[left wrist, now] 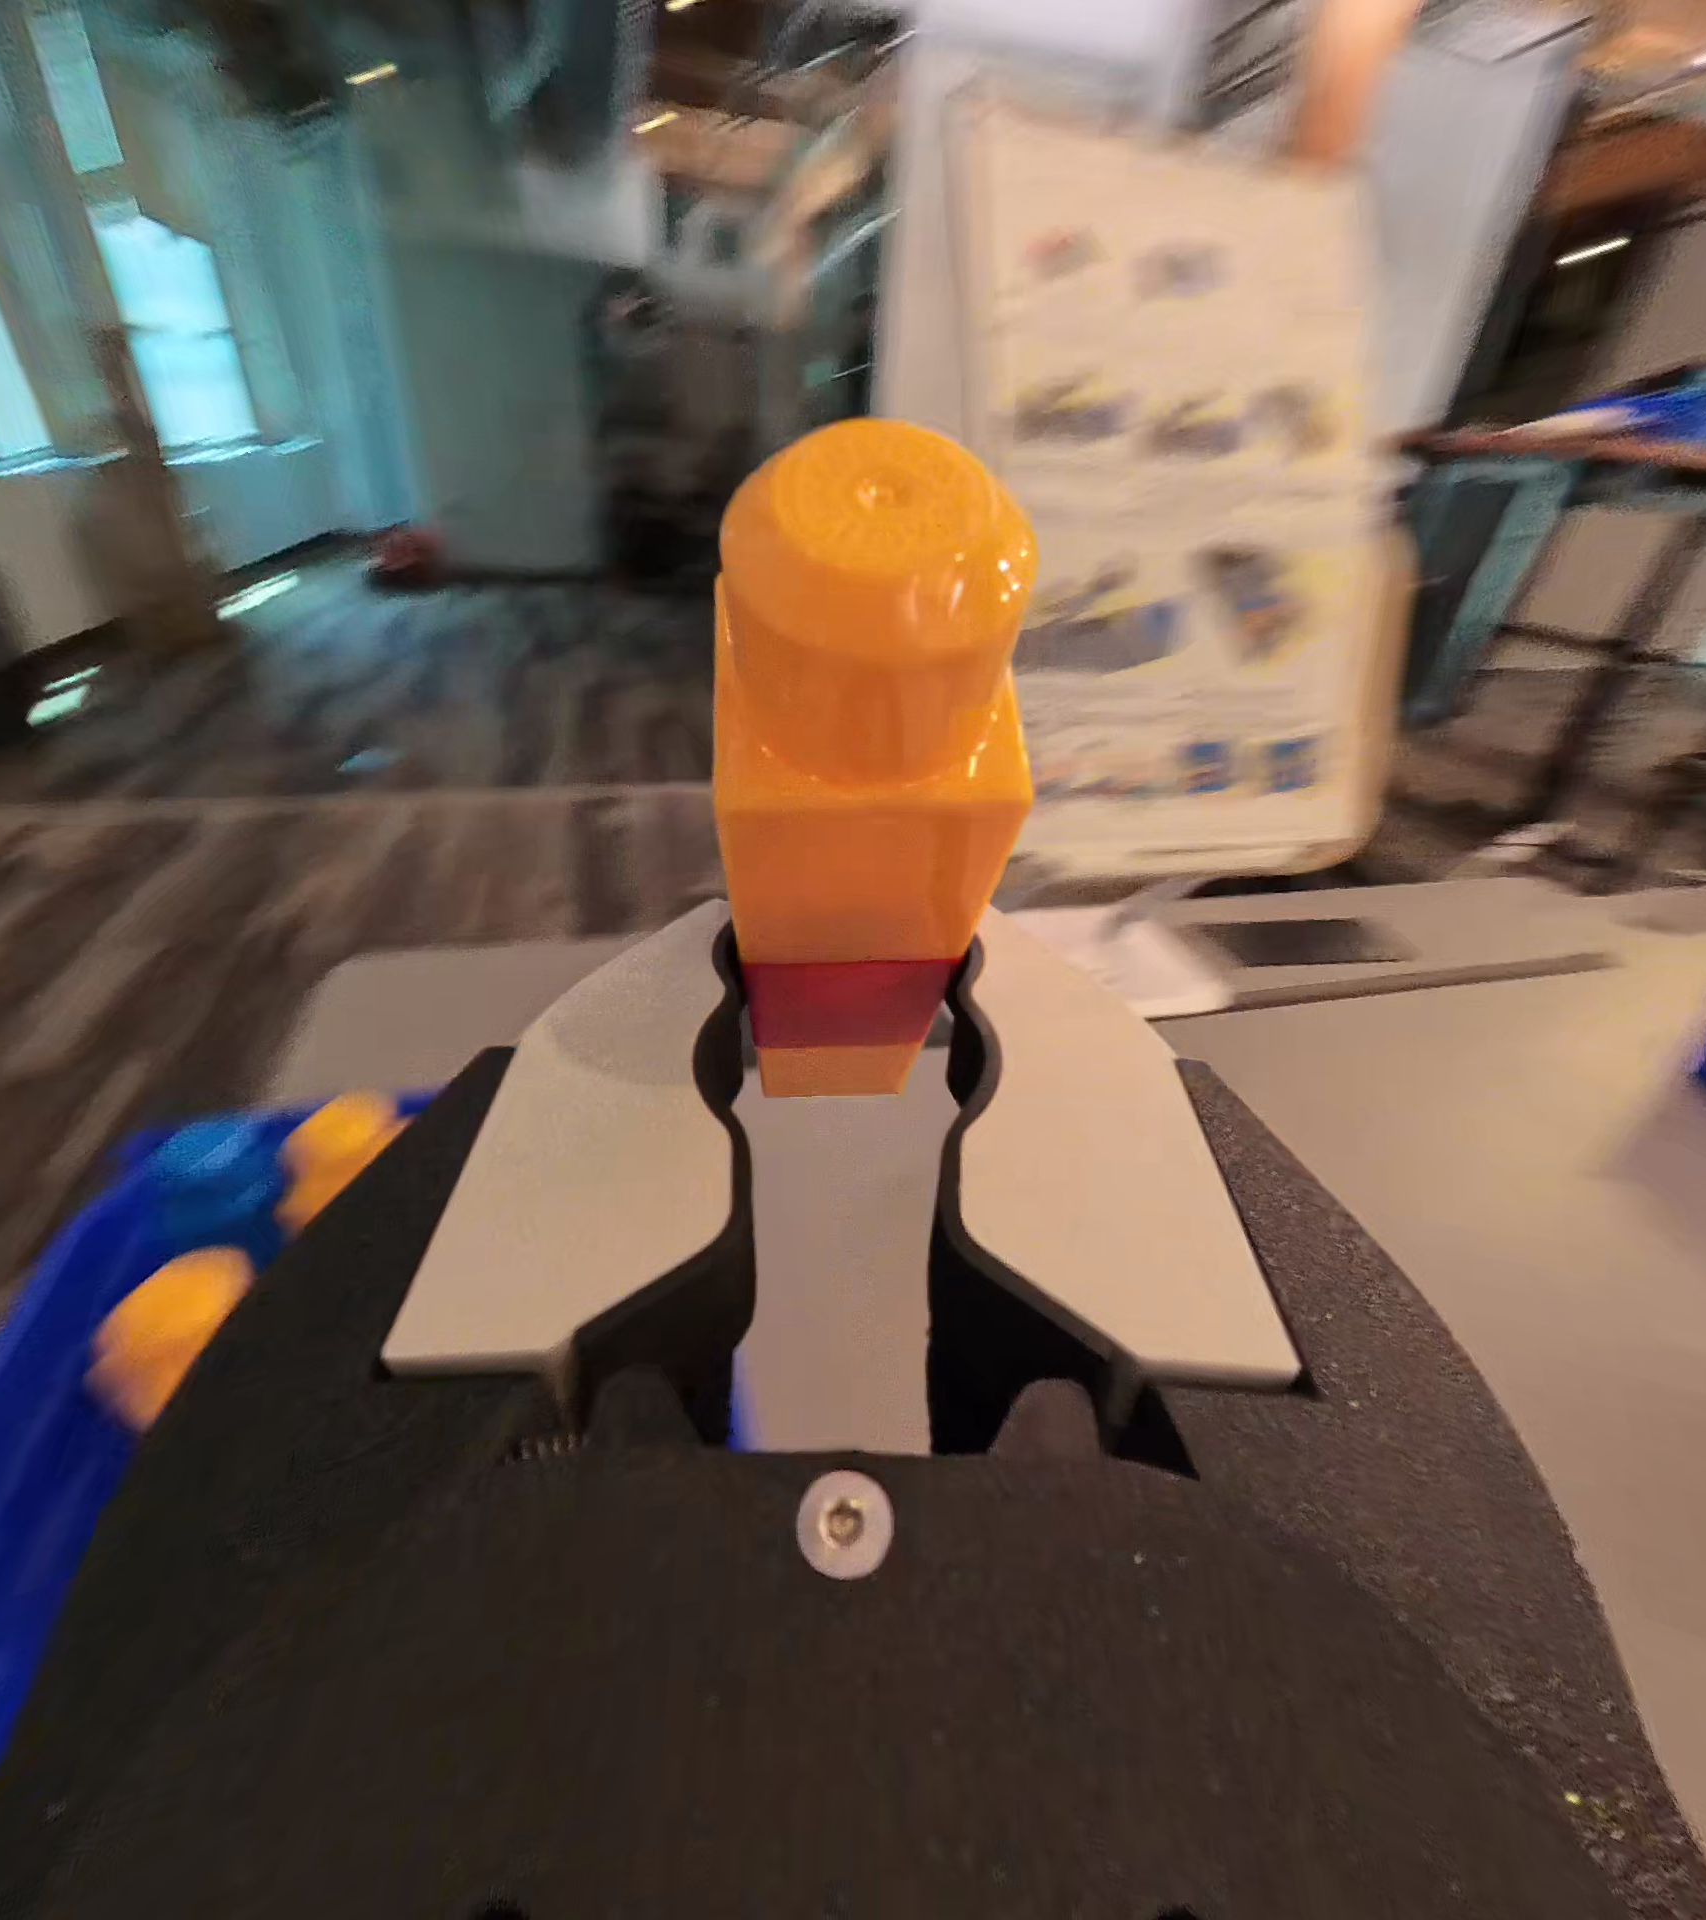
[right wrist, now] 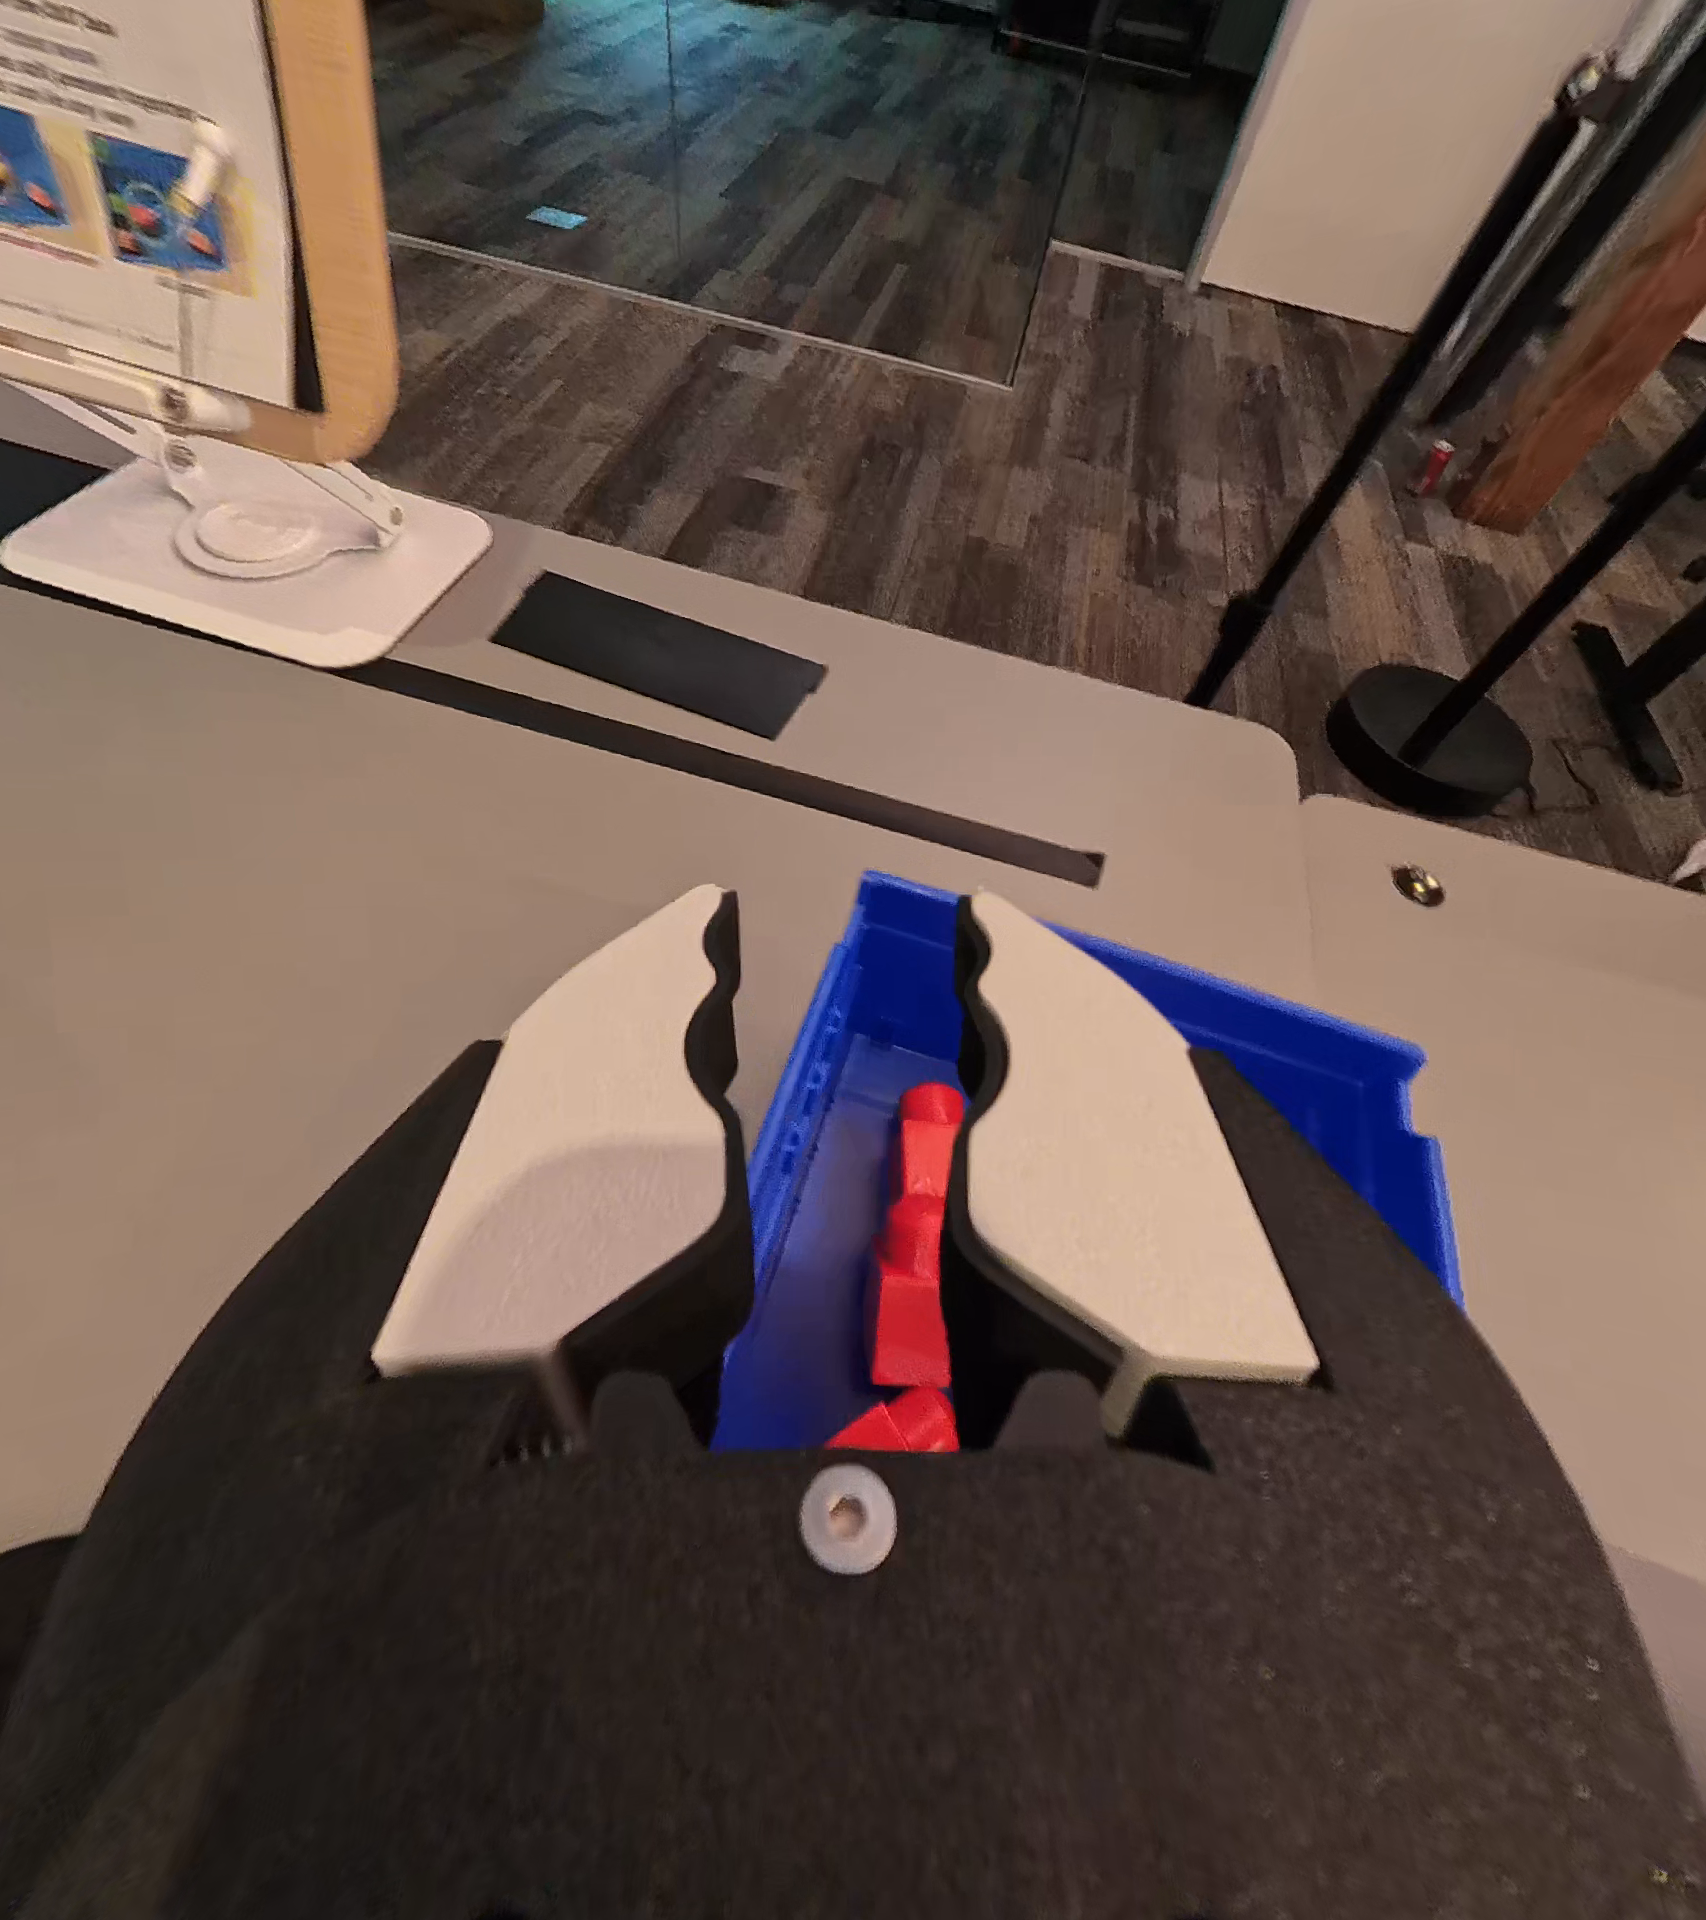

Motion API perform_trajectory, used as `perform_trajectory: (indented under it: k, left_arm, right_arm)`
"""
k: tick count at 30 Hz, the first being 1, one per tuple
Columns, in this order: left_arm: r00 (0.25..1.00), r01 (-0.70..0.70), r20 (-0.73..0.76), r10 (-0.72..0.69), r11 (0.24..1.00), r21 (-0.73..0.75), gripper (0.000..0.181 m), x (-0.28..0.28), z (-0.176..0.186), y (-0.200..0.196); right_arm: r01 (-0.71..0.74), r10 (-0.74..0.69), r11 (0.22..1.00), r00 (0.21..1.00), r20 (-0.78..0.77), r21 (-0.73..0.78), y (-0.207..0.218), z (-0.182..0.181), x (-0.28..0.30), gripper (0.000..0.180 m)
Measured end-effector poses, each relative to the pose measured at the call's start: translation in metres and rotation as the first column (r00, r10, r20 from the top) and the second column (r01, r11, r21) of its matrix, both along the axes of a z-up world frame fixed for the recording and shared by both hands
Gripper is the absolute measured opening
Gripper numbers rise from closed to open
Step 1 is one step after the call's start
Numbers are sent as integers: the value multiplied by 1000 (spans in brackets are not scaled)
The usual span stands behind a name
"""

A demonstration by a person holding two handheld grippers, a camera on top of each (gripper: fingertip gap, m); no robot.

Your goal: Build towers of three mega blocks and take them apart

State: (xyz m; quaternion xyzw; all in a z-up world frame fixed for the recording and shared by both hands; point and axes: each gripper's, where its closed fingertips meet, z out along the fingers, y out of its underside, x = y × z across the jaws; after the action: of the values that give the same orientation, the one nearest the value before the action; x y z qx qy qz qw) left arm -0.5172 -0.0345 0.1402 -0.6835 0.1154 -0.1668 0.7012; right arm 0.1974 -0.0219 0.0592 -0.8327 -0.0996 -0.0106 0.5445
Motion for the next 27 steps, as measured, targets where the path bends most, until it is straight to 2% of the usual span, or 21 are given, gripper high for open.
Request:
perform_trajectory:
  k: [2, 3, 6, 9, 11, 13, 15, 19, 21, 23, 24, 27]
  left_arm:
    - [962, 266, 42, -269, 961, 70, 36, 64, 35, -15]
    - [909, 404, 69, -410, 910, 88, 36, 96, 46, -23]
    - [680, 716, 131, -722, 691, 95, 36, 180, 60, -42]
    - [477, 868, 173, -862, 492, 59, 36, 245, 56, -51]
    - [404, 910, 166, -900, 413, 22, 36, 280, 47, -52]
    - [366, 930, 135, -921, 368, -11, 36, 308, 38, -51]
    - [343, 939, 105, -933, 340, -40, 36, 328, 30, -50]
    - [308, 951, 87, -947, 304, -64, 36, 346, 15, -51]
    - [285, 958, 108, -952, 279, -69, 36, 348, 8, -52]
    - [268, 963, 129, -955, 261, -69, 36, 346, 6, -53]
    - [267, 963, 135, -954, 262, -60, 36, 345, 6, -52]
    - [312, 950, 139, -940, 311, -27, 36, 340, 9, -46]
  right_arm:
    - [-70, 70, 997, 998, -4, 31, 3, 10, -20, 38]
    - [-130, 131, 990, 991, -15, 57, 4, 17, -36, 38]
    - [-389, 407, 904, 910, -76, 177, -2, 47, -103, 40]
    - [-640, 698, 702, 706, -120, 313, -25, 83, -181, 42]
    - [-745, 837, 532, 533, -120, 401, -46, 106, -228, 45]
    - [-788, 914, 404, 371, -166, 465, -64, 122, -269, 51]
    - [-812, 934, 354, 285, -213, 465, -71, 124, -302, 57]
    - [-867, 917, 392, 344, -201, 308, -59, 89, -345, 78]
    - [-904, 922, 361, 308, -237, 229, -60, 70, -361, 85]
    - [-932, 927, 310, 252, -280, 188, -64, 57, -378, 75]
    - [-949, 937, 272, 223, -269, 161, -67, 52, -383, 37]
    - [-941, 931, 292, 240, -273, 169, -60, 49, -393, 36]
